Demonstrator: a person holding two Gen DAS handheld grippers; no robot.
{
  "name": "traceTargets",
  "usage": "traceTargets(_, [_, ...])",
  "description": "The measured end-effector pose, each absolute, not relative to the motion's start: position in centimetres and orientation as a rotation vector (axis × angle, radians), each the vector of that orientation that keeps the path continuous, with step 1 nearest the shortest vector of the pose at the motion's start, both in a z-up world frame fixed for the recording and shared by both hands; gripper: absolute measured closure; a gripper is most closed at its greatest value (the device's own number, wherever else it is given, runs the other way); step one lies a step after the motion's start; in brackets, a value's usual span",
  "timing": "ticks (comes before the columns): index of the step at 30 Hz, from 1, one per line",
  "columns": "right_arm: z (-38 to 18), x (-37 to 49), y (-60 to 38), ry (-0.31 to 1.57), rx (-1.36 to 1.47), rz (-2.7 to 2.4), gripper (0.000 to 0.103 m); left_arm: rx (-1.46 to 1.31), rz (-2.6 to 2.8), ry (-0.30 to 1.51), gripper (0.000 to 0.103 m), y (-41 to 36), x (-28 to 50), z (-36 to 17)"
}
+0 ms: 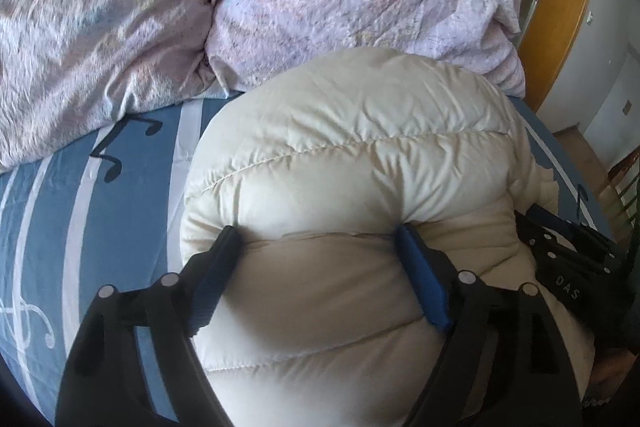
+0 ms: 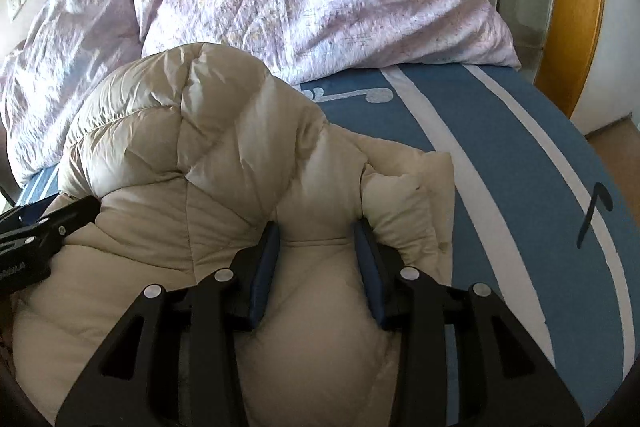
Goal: Fold large clothes
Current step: 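Press the folded coat down with both grippers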
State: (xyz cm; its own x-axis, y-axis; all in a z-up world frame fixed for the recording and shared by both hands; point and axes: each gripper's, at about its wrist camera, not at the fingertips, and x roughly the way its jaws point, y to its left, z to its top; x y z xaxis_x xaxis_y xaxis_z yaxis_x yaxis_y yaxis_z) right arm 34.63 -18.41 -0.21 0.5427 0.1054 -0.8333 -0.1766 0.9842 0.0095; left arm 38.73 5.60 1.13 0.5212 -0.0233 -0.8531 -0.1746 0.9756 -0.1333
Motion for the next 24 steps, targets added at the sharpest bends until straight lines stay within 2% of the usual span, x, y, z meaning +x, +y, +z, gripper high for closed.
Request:
traceTargets(9, [-0.4, 34.2, -18.4, 0.942, -0.086, 0.155, 0.063, -0.221, 0.114, 1.02, 0.008, 6.1, 38.7, -0.7])
traceTargets(24, [-0.4, 34.2, -18.3, 0.937, -0.095, 0.152, 0.062, -0.224, 0.133, 1.013, 0.004, 6.2, 38.6, -1.6])
